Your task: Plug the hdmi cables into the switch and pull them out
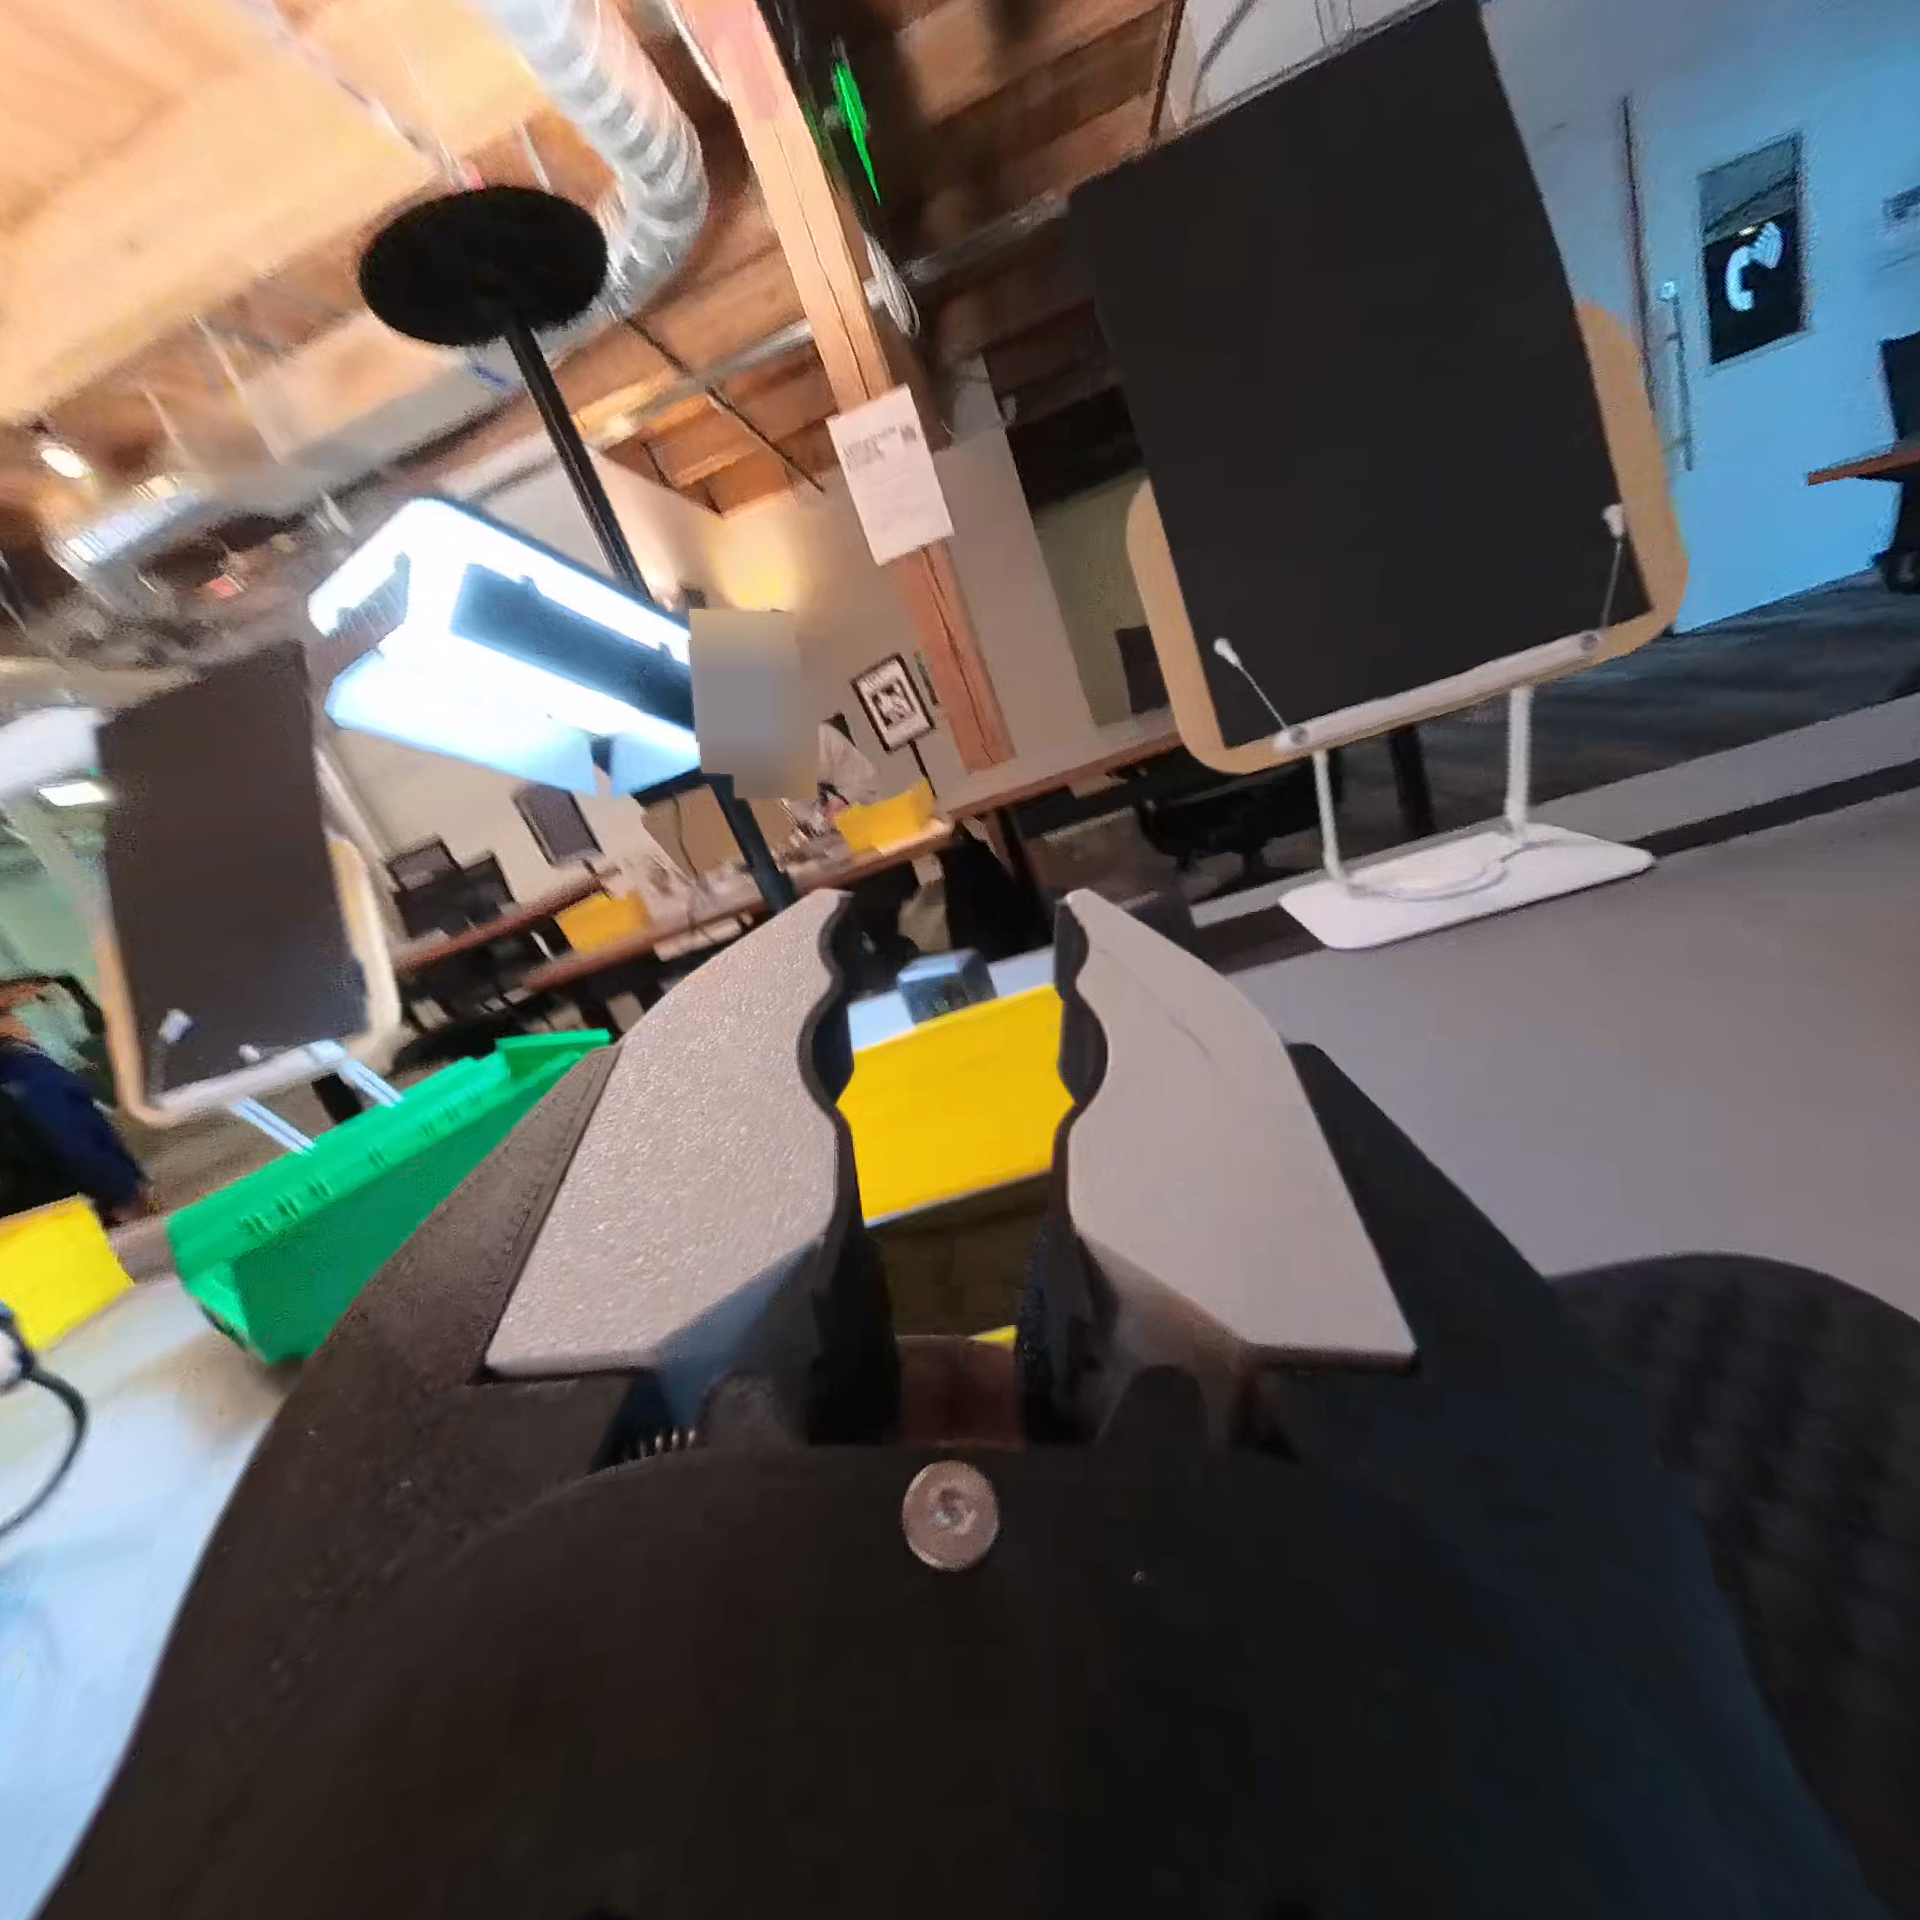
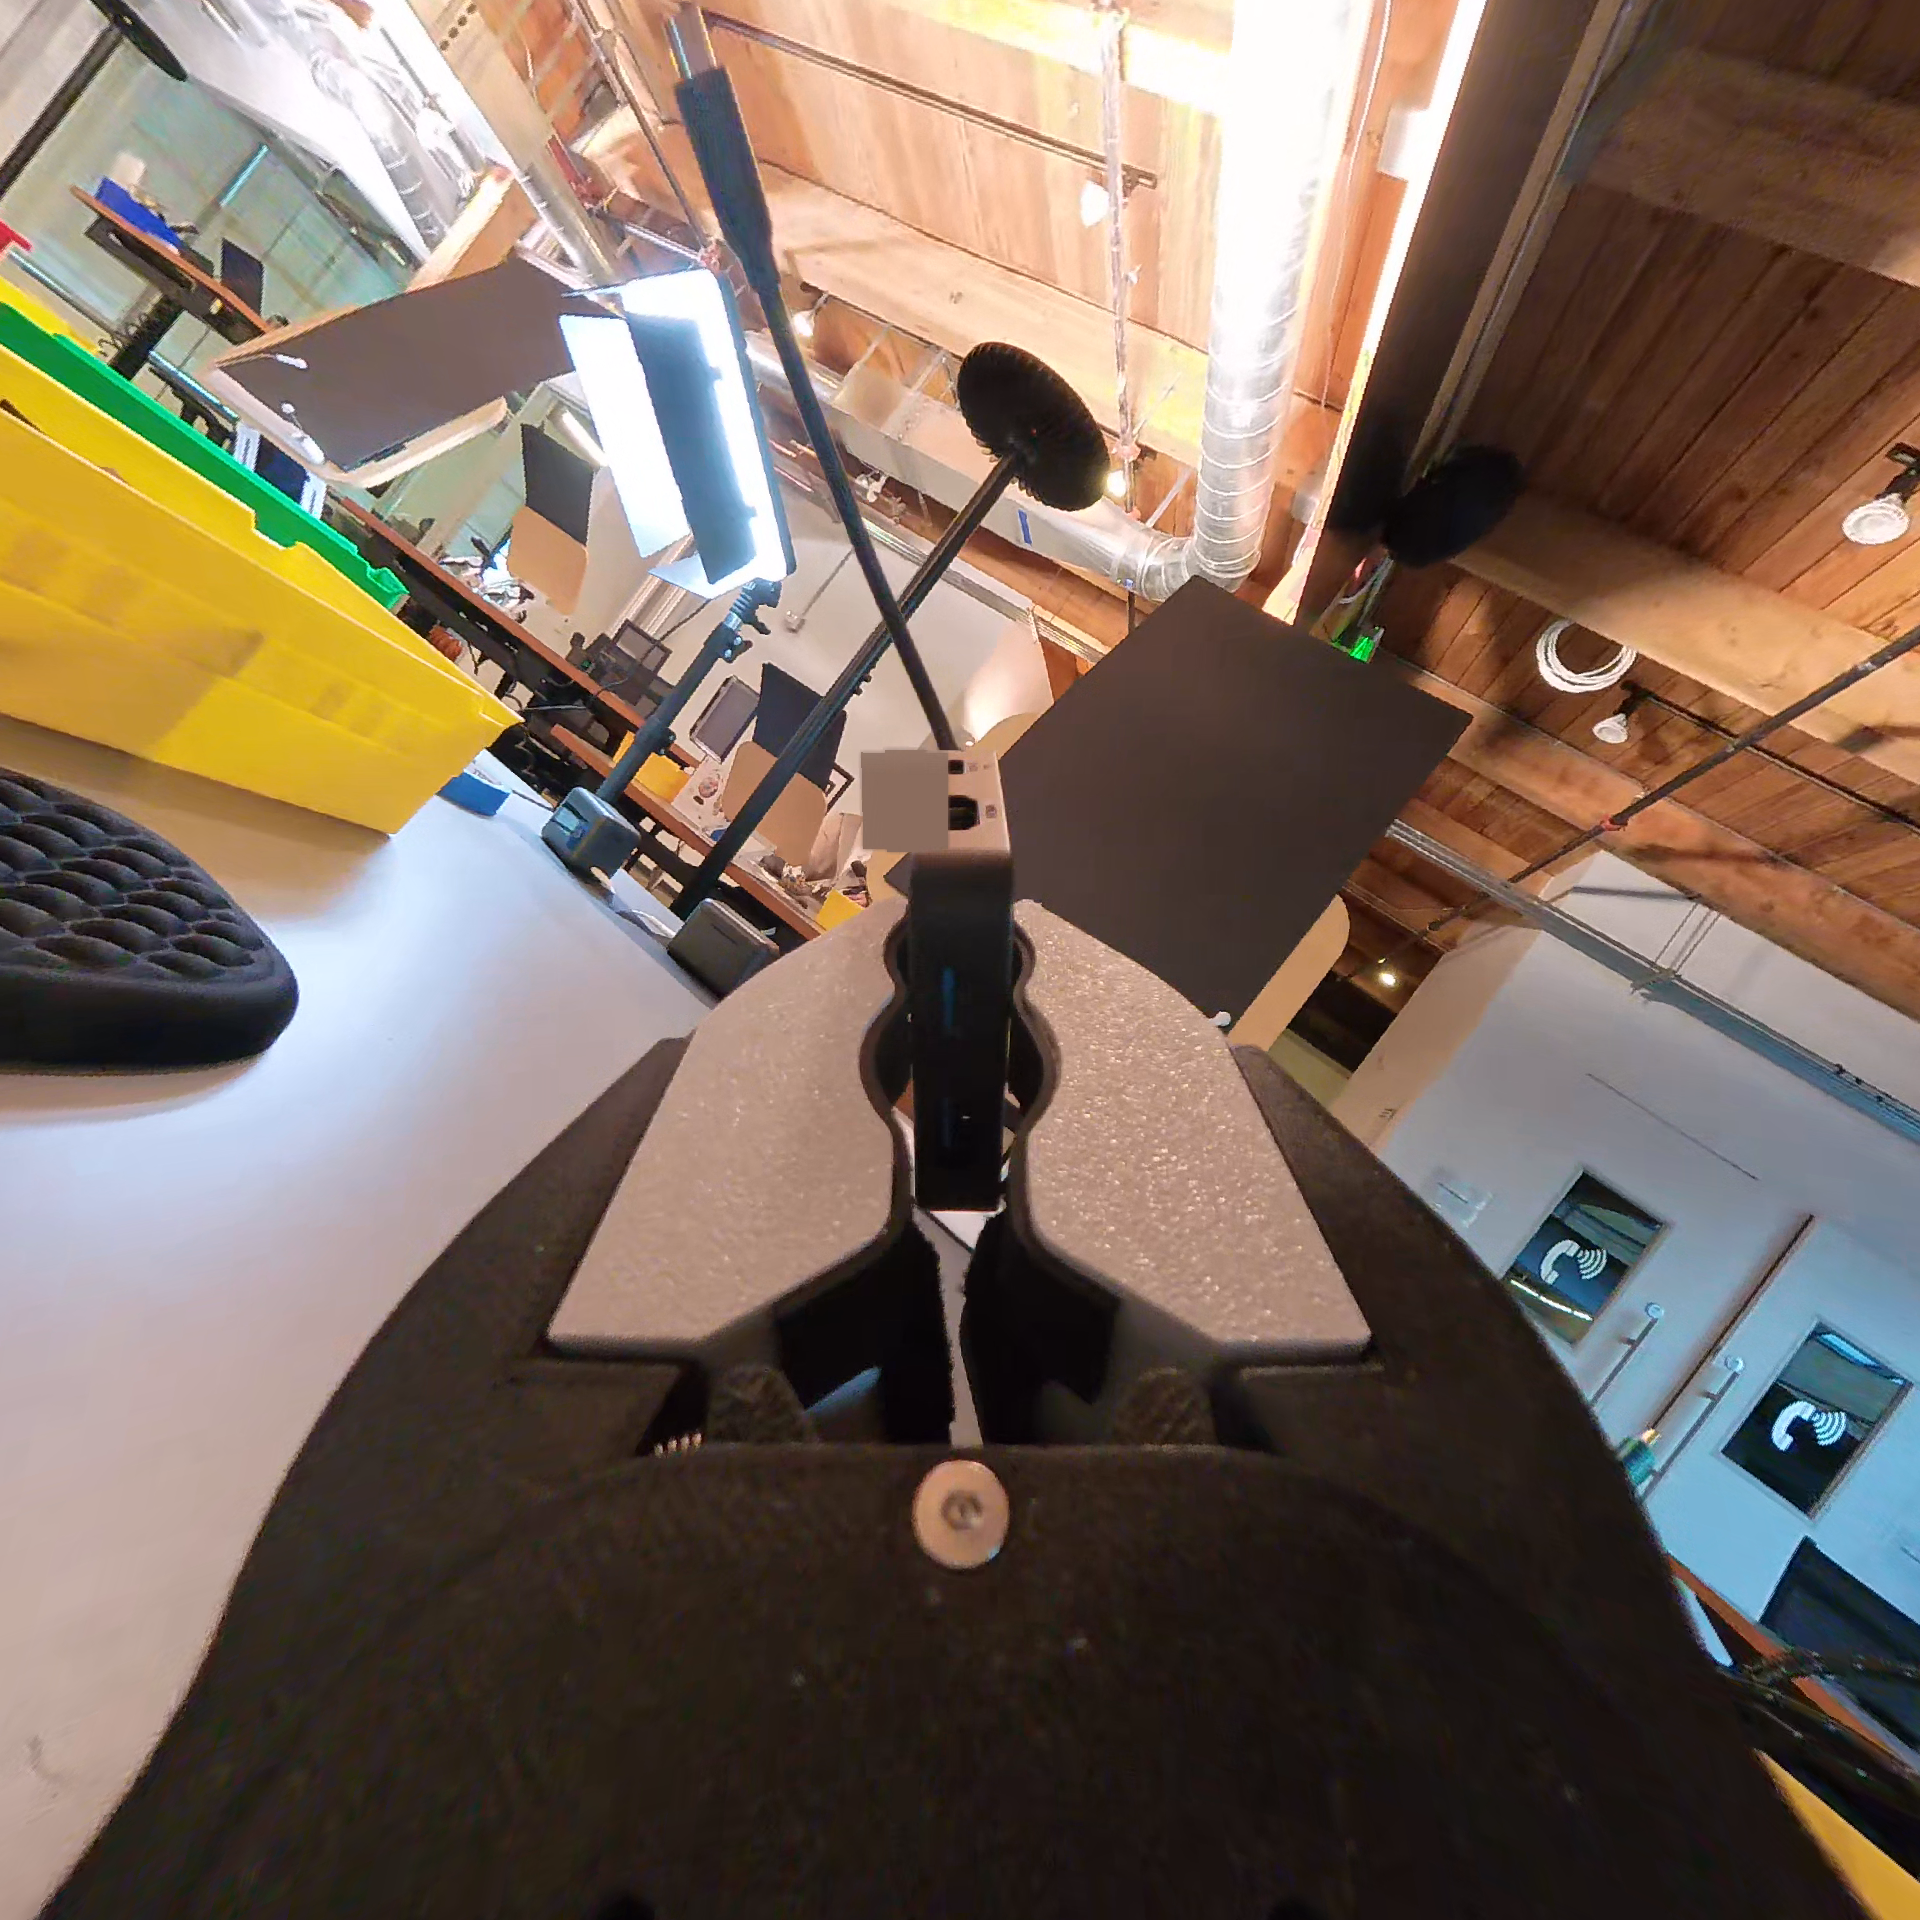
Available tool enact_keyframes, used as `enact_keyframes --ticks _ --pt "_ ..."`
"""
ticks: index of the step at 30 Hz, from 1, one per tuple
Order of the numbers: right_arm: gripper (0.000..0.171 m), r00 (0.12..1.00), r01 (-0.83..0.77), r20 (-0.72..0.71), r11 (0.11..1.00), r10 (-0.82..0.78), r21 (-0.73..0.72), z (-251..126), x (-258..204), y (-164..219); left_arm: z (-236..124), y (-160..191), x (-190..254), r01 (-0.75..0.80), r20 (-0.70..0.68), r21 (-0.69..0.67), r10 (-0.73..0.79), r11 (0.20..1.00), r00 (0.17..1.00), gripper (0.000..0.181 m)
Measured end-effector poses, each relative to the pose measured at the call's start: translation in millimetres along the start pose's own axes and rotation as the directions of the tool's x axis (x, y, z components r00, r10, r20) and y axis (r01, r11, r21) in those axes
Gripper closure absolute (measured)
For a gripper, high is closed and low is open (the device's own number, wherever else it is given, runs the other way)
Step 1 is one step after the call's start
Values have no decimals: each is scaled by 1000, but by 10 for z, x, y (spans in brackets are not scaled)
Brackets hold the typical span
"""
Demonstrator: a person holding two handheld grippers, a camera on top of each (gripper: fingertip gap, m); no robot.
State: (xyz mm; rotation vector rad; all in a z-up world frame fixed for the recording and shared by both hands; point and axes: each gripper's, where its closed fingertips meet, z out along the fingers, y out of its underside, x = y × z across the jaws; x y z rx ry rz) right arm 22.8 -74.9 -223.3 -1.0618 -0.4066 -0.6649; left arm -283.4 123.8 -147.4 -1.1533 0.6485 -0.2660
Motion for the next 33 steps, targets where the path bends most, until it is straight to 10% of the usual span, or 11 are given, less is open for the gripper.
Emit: enact_keyframes --ticks 14,23,33 --pt "157 999 38 26 999 -38 -15 21 -69 18 400 1524 -427 181 67 -510 -171 841 983 134" --pt "157 999 40 32 999 -40 -14 20 -81 16 266 1344 -685 216 62 -486 -212 847 975 145" --pt "157 998 51 40 999 -51 -19 26 -100 26 -60 2172 -458 -317 -378 -871 -101 375 920 155"
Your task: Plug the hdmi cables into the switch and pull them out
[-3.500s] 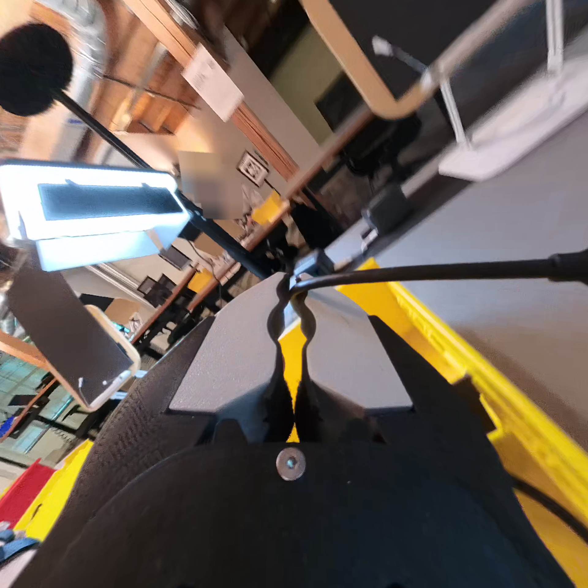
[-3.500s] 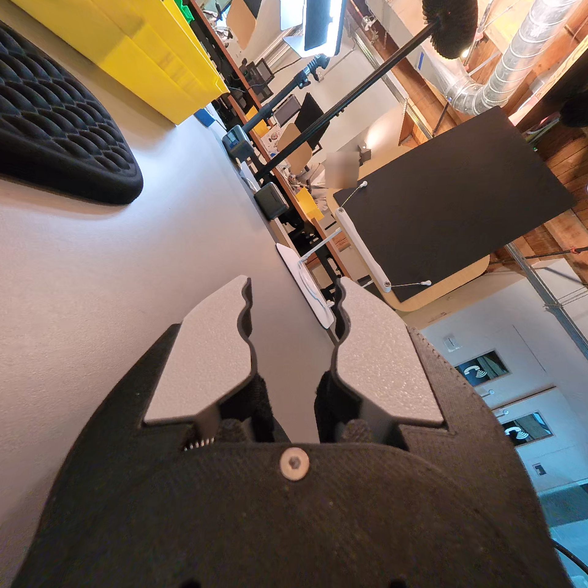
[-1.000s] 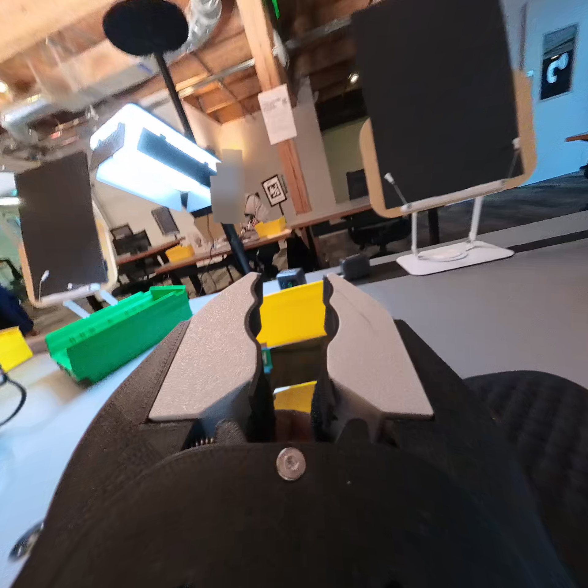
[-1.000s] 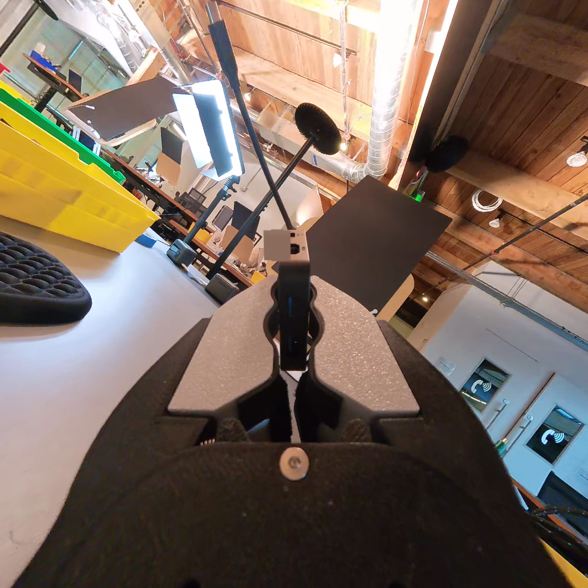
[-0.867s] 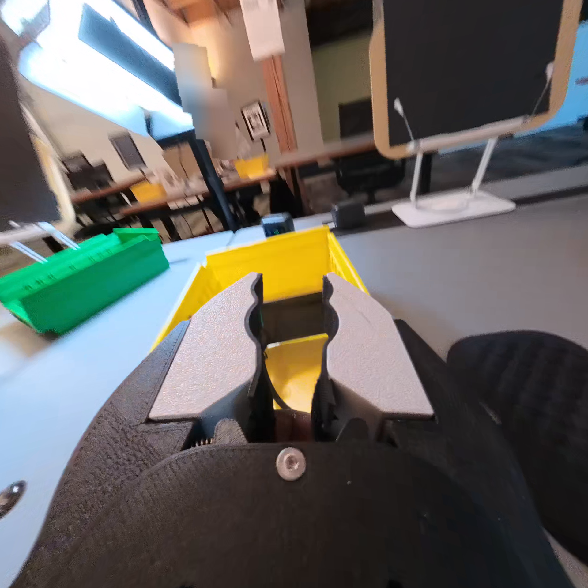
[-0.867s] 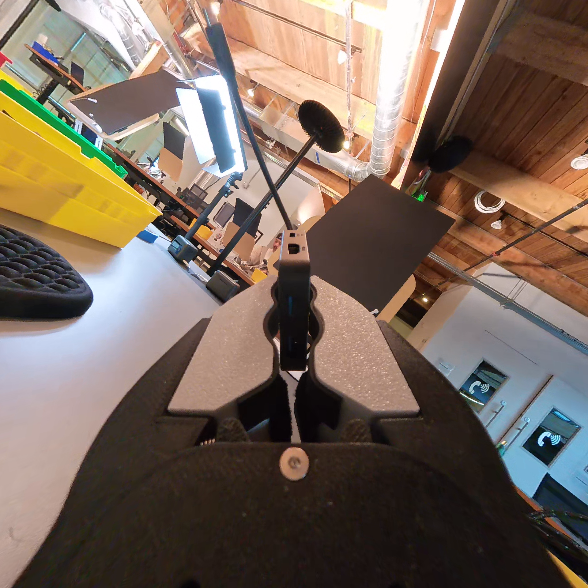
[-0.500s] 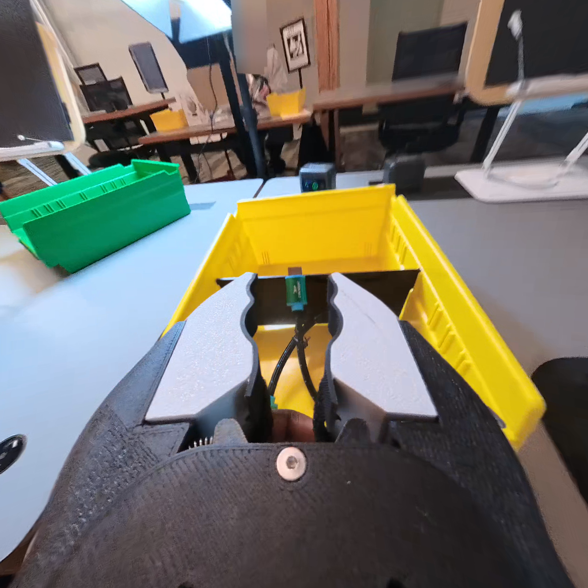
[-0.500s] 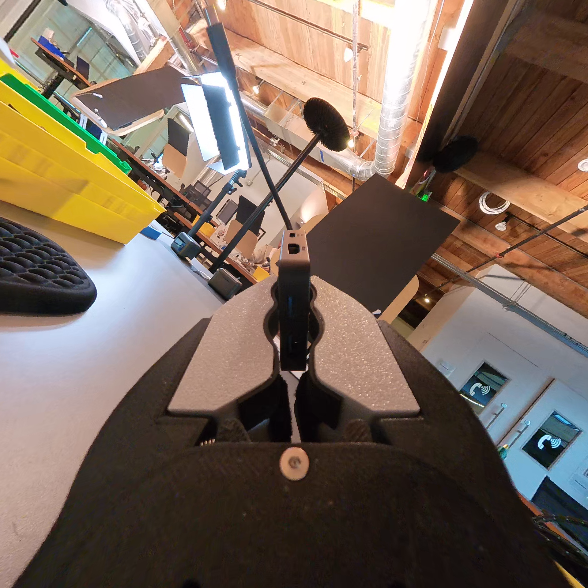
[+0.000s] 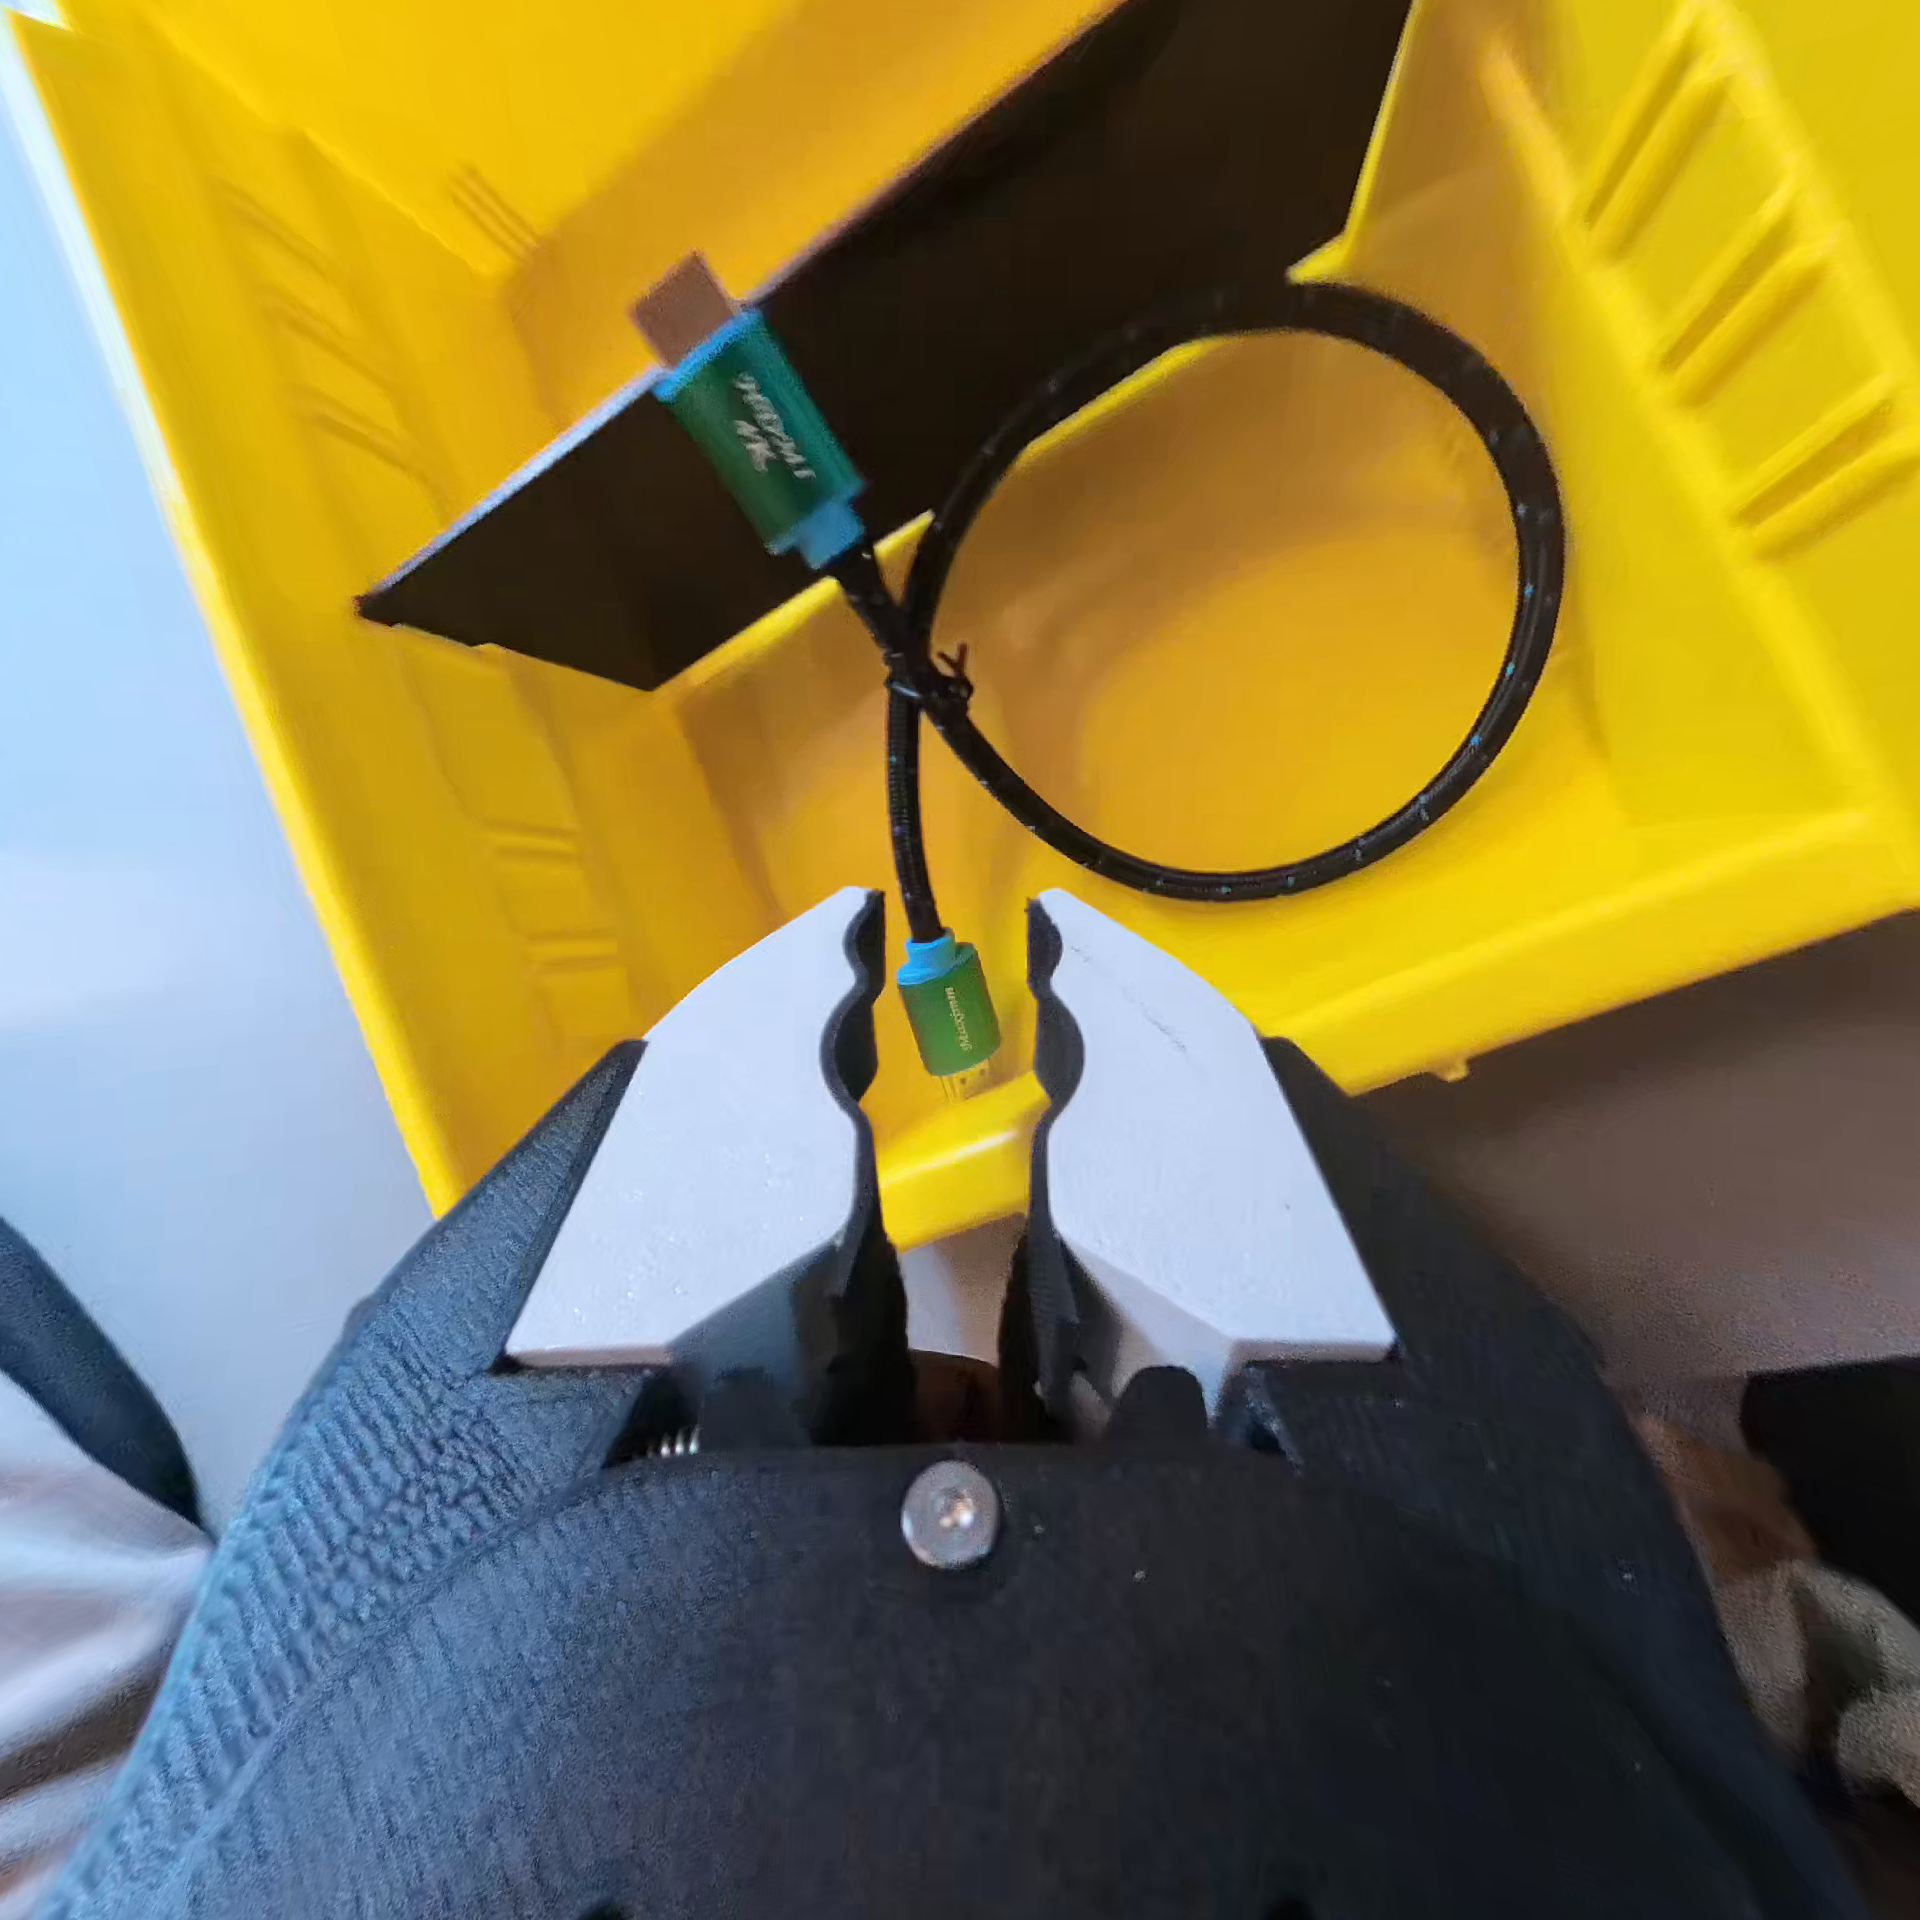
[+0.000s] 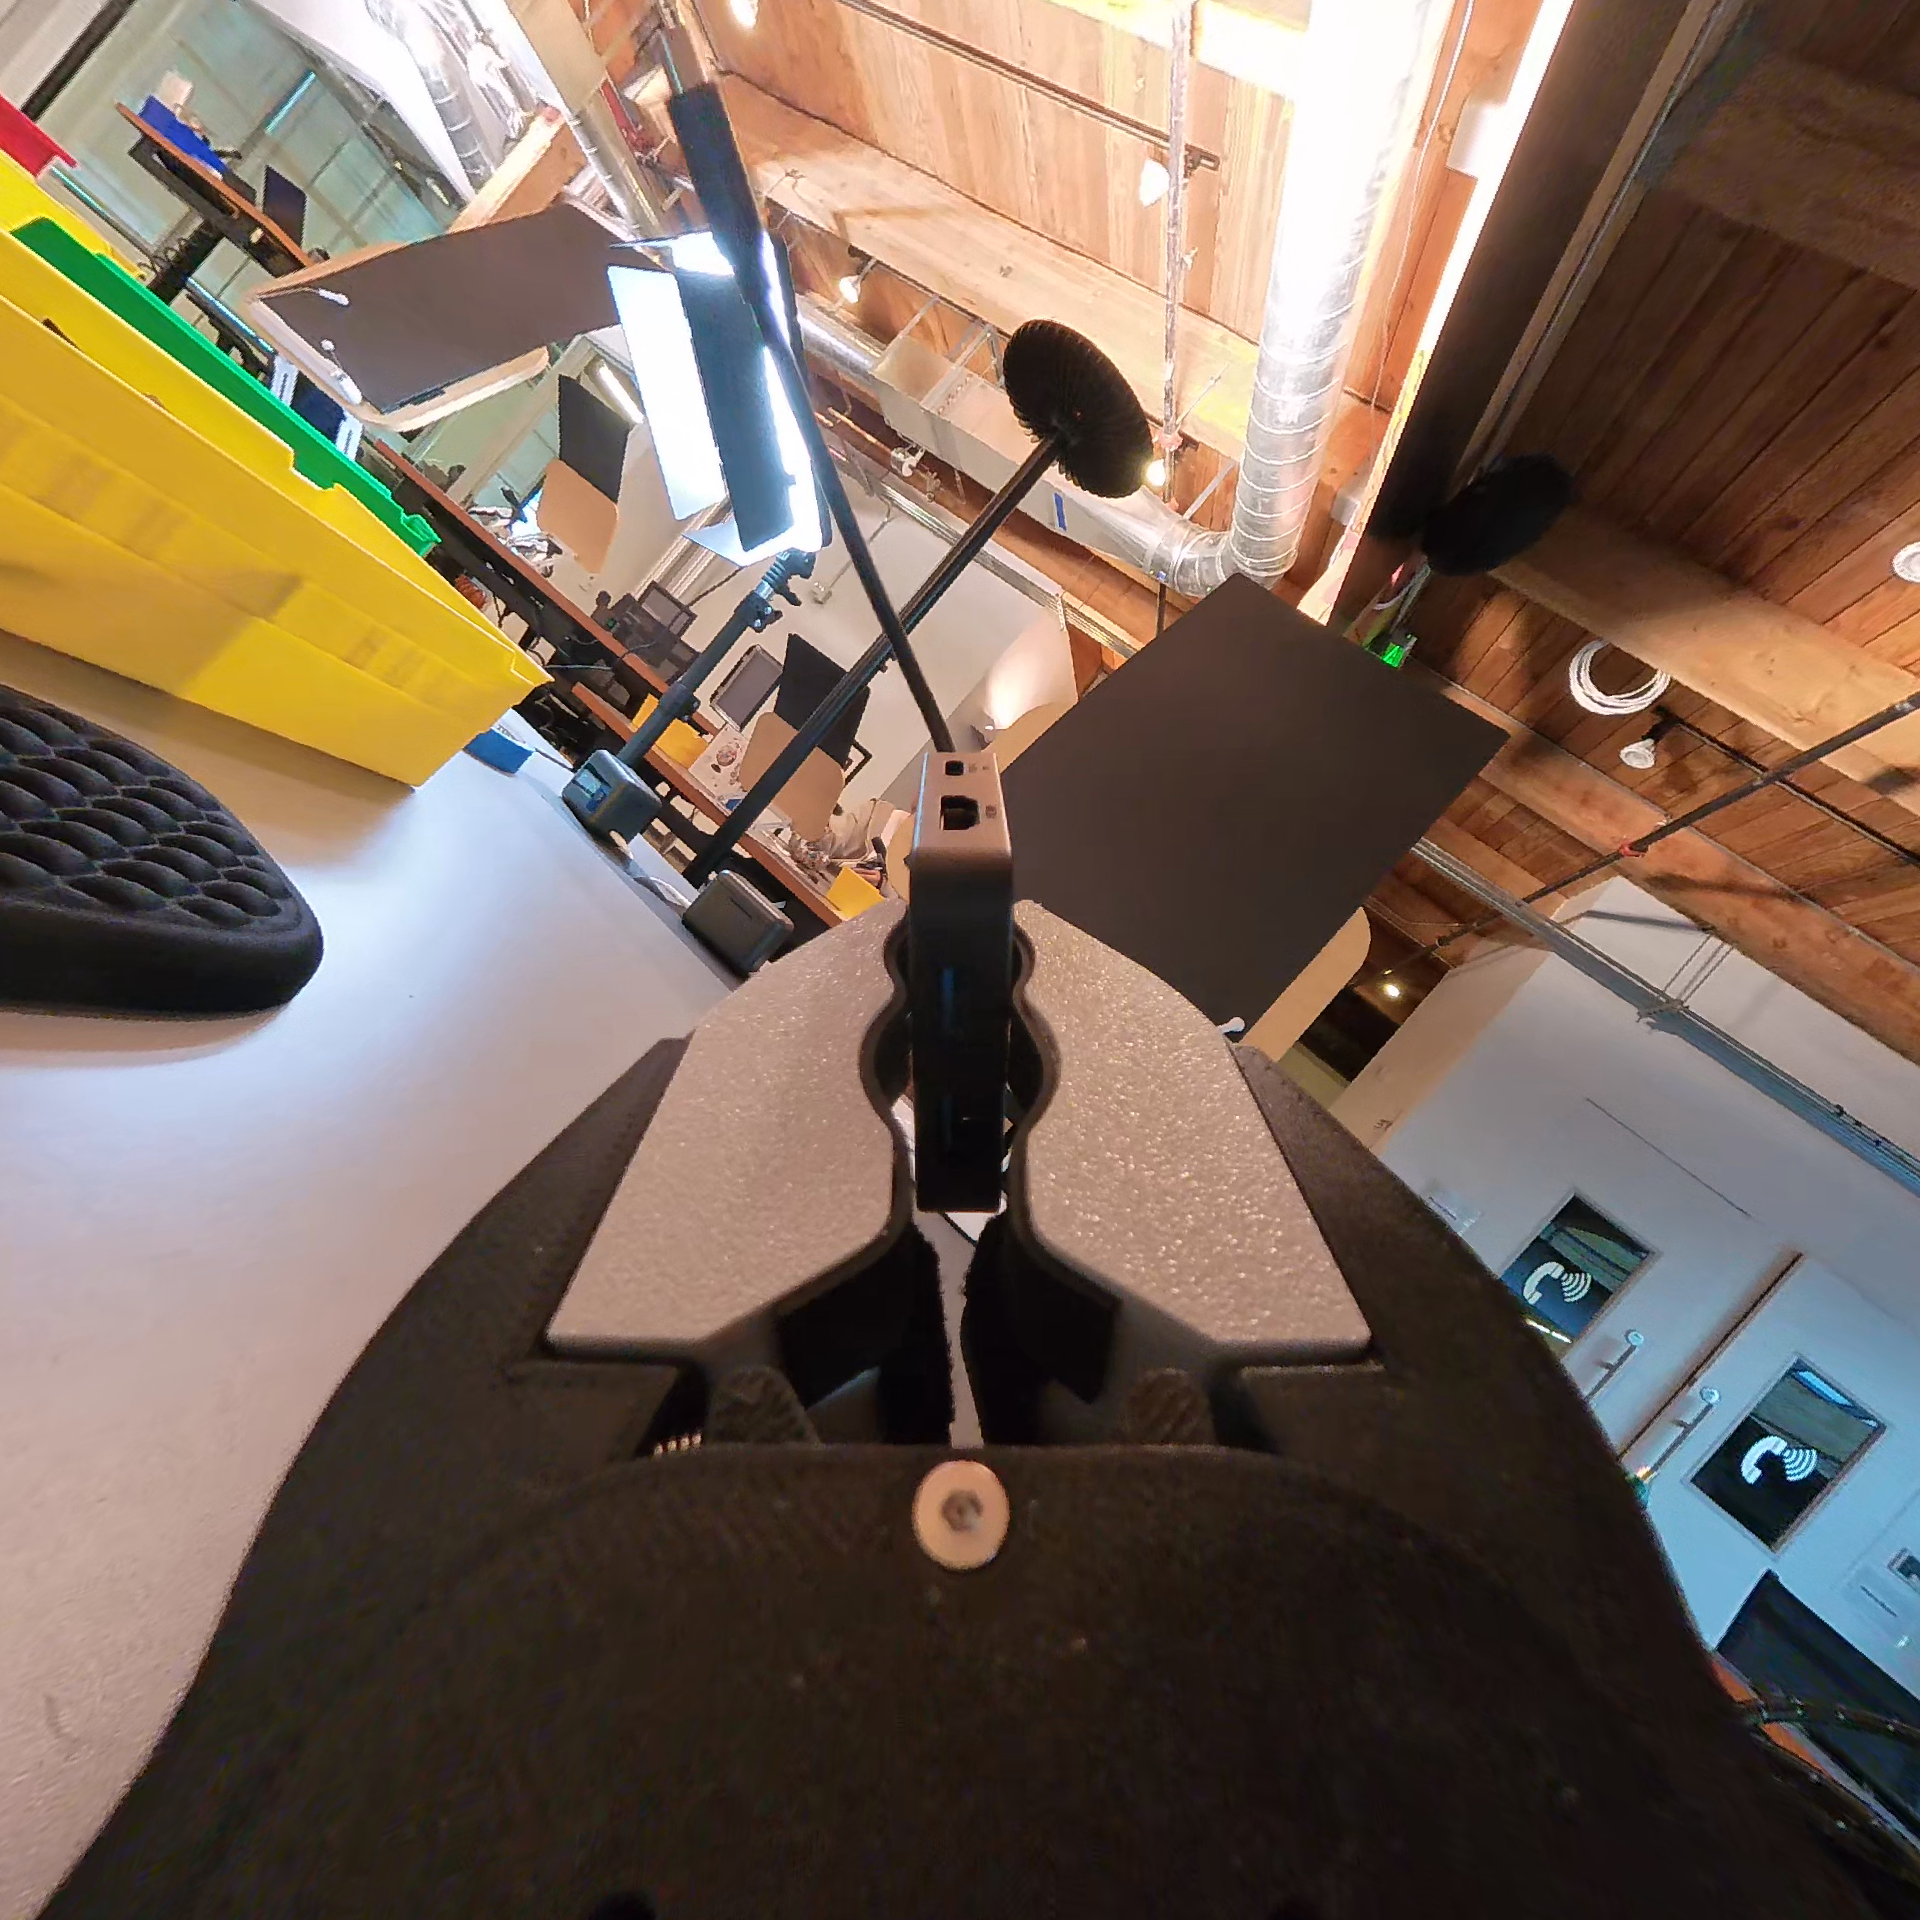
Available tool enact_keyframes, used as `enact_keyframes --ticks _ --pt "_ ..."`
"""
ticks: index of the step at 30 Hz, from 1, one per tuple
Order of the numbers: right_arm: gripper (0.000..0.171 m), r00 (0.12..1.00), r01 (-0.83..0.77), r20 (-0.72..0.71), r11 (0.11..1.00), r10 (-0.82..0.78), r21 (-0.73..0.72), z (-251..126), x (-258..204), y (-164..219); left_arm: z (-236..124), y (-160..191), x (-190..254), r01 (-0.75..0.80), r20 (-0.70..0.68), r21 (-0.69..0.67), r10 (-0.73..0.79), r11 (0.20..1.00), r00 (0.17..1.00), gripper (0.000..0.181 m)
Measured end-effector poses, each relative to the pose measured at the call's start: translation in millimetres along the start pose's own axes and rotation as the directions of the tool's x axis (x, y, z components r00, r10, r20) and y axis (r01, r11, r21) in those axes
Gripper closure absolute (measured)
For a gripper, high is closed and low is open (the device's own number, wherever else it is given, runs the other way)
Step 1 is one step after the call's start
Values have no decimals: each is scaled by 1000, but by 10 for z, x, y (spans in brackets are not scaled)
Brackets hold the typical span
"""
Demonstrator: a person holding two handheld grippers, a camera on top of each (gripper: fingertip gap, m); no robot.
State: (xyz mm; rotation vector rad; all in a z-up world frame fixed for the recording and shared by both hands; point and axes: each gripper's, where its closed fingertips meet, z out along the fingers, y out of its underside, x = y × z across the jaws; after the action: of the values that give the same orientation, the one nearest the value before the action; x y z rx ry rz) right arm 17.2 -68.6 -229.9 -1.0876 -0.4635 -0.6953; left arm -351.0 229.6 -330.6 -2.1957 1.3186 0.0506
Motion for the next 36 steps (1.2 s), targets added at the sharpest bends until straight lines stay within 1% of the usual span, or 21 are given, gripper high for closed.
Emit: enact_keyframes --ticks 1,3,8,10,12,13,15,17,18,20,21,22,23,24,25,26,28,30,32,34,36 --pt "157 1000 1 1 1000 -1 0 1 -3 -1 40 2 11 -27 -17 -32 27 999 1000 155" --pt "157 1000 9 2 1000 -9 2 -1 -10 -5 138 -12 -52 -54 -2 -75 54 996 999 155" --pt "158 999 30 10 1000 -31 4 4 -35 -15 363 63 -157 -54 -1 -171 55 984 998 157" --pt "157 999 34 11 999 -34 6 3 -39 -21 426 96 -124 -49 -36 -183 43 982 998 173" --pt "157 999 35 8 999 -35 9 1 -35 -26 426 52 -132 6 -23 -137 -9 991 1000 174" --pt "157 999 34 7 999 -34 10 1 -33 -26 387 -17 -137 42 -9 -72 -42 997 999 174" --pt "157 999 32 7 999 -32 8 2 -32 -22 219 -252 -208 143 47 153 -152 978 987 175" --pt "157 999 33 8 999 -33 7 3 -35 -22 -52 -449 -258 234 48 376 -271 896 961 175" --pt "157 999 35 9 999 -35 8 2 -37 -24 -220 -560 -250 268 18 489 -317 830 948 175" --pt "157 999 38 8 999 -38 10 1 -38 -29 -590 -791 -172 352 -110 679 -386 644 916 175" --pt "157 999 38 8 999 -38 10 0 -39 -31 -768 -898 -102 395 -189 739 -394 546 899 175" --pt "157 999 38 8 999 -39 11 -1 -38 -32 -917 -996 -1 431 -266 772 -378 467 887 175" --pt "157 999 39 6 999 -39 11 -1 -36 -33 -1024 -1087 132 453 -326 782 -340 427 882 175" --pt "157 999 39 4 999 -39 12 -2 -33 -35 -1085 -1167 280 468 -367 779 -301 418 880 175" --pt "157 999 39 3 999 -39 13 -3 -30 -38 -1108 -1242 453 473 -397 767 -259 434 881 175" --pt "157 999 39 1 999 -39 14 -4 -26 -39 -1106 -1313 659 470 -423 749 -208 467 882 175" --pt "157 999 36 -4 999 -36 17 -7 -16 -44 -1054 -1422 1149 432 -472 701 -85 568 877 175" --pt "157 1000 30 -7 999 -30 19 -9 -7 -45 -955 -1459 1633 338 -491 648 36 682 870 175" --pt "157 1000 26 -11 999 -26 22 -13 3 -49 -799 -1414 2033 209 -498 580 139 788 856 175" --pt "157 1000 23 -16 999 -23 26 -17 14 -56 -559 -1316 2260 94 -496 488 186 868 848 174" --pt "157 1000 20 -20 999 -20 30 -22 24 -63 -329 -1230 2381 52 -515 392 172 918 839 174"
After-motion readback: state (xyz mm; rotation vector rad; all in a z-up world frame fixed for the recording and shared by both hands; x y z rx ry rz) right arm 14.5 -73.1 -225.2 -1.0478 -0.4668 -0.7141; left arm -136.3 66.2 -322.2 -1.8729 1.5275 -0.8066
